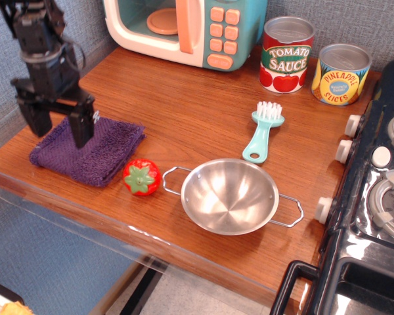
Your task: Slide the purple rag backwards towards the microwave.
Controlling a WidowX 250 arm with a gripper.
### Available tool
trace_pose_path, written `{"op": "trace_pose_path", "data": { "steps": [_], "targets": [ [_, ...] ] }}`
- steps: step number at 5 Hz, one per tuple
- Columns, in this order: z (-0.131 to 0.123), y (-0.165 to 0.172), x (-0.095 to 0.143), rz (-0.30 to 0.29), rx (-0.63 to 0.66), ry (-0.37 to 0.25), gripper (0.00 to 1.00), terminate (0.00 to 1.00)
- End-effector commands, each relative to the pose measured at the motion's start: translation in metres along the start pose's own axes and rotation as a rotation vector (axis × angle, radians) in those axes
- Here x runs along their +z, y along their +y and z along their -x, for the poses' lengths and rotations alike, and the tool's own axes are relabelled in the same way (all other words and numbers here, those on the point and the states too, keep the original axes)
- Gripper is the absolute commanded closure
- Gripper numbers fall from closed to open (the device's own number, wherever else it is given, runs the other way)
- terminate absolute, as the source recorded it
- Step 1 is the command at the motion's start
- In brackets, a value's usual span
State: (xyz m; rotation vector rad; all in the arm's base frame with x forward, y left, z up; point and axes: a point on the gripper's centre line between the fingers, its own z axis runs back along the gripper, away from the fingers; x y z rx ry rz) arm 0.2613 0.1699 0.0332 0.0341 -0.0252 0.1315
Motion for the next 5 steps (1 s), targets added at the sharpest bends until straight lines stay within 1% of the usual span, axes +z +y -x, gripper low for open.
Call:
{"op": "trace_pose_path", "data": {
  "steps": [1, 2, 3, 4, 5],
  "targets": [
    [0.002, -0.016, 0.002, 0.01, -0.052, -0.048, 0.0, 0.0],
    [-0.002, -0.014, -0.016, -0.018, -0.034, -0.014, 0.0, 0.0],
    [-0.019, -0.006, -0.033, -0.06, 0.006, 0.016, 0.0, 0.0],
    [-0.052, -0.006, -0.036, -0.069, 0.039, 0.007, 0.0, 0.0],
    [-0.089, -0.023, -0.03, -0.071, 0.019, -0.034, 0.0, 0.0]
  ]
}}
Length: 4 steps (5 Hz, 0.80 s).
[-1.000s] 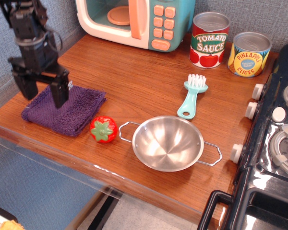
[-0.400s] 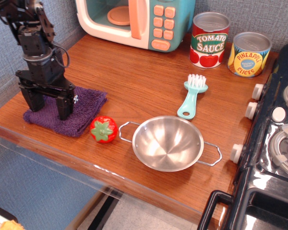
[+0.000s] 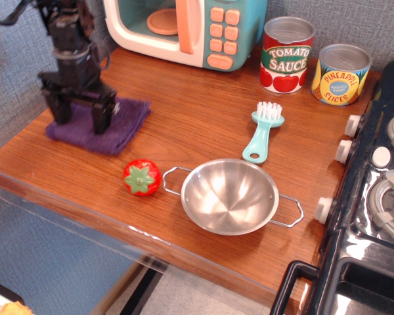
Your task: Slide the purple rag backwards towards the microwave.
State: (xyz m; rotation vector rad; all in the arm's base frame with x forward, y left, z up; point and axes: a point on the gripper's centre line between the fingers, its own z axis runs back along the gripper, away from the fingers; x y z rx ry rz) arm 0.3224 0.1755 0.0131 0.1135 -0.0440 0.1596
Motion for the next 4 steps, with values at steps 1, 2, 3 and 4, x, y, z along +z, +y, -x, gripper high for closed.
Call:
{"op": "trace_pose_path", "data": {
  "steps": [1, 2, 3, 4],
  "targets": [
    [-0.056, -0.051, 0.002, 0.041, -0.065, -0.038, 0.0, 0.0],
    [-0.068, -0.071, 0.014, 0.064, -0.115, -0.057, 0.0, 0.0],
    [-0.068, -0.072, 0.028, 0.07, -0.125, -0.07, 0.0, 0.0],
    [-0.067, -0.062, 0.075, 0.076, -0.1, -0.136, 0.0, 0.0]
  ]
}}
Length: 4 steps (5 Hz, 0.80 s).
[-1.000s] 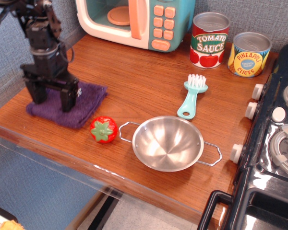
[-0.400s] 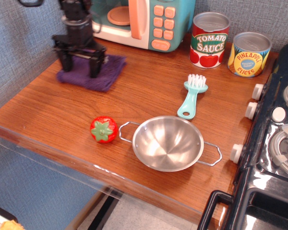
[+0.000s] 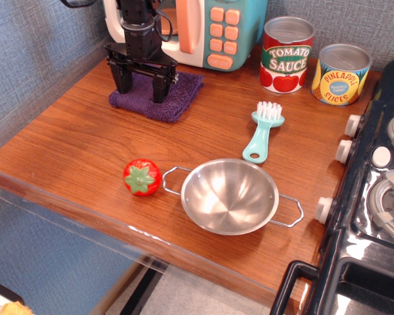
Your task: Slide the purple rag backwards towards the microwave.
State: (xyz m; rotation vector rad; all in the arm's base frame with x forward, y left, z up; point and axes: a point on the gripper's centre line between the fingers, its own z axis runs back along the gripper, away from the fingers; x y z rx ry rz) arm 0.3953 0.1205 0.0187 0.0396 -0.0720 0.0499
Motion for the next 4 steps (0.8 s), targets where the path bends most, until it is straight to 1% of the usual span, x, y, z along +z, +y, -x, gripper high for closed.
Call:
{"op": "trace_pose_path", "data": {
  "steps": [1, 2, 3, 4],
  "targets": [
    [-0.018, -0.004, 0.11, 0.012, 0.032, -0.145, 0.0, 0.0],
    [-0.011, -0.003, 0.131, 0.009, 0.025, -0.159, 0.0, 0.0],
    [0.011, 0.008, 0.13, 0.008, 0.036, -0.139, 0.0, 0.0],
    [0.011, 0.008, 0.13, 0.008, 0.036, -0.139, 0.0, 0.0]
  ]
}}
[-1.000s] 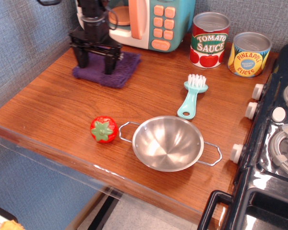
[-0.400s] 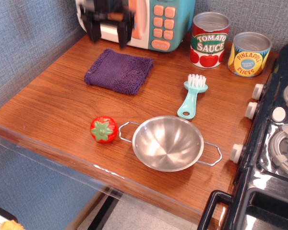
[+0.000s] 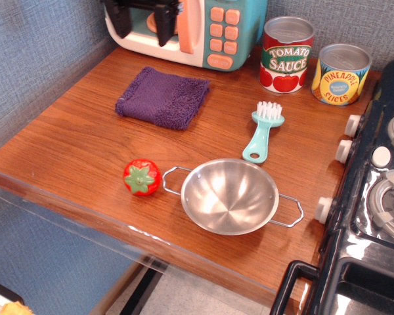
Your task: Slide the purple rag backwards towards the microwave.
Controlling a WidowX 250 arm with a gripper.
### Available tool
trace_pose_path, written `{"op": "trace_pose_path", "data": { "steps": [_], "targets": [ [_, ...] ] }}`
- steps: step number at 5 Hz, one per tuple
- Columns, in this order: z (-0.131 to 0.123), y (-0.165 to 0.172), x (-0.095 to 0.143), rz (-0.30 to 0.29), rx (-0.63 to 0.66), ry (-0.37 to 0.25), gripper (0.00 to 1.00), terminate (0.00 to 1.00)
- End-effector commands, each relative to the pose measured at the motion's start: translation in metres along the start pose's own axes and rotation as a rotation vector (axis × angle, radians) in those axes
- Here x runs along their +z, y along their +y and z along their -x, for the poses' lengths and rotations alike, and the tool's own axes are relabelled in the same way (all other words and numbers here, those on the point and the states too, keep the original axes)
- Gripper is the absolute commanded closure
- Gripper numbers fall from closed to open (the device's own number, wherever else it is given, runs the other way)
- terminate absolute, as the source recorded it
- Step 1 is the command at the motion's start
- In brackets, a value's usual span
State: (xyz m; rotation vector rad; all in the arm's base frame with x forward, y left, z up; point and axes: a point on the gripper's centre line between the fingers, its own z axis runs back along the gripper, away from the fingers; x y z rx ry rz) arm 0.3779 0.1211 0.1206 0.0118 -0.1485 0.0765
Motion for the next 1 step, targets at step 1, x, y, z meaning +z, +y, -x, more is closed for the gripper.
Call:
{"op": "trace_pose_path", "data": {
  "steps": [1],
  "targets": [
    [-0.0009, 0.0022, 0.0279, -0.02, 0.005, -0.065, 0.0, 1.0]
  ]
}}
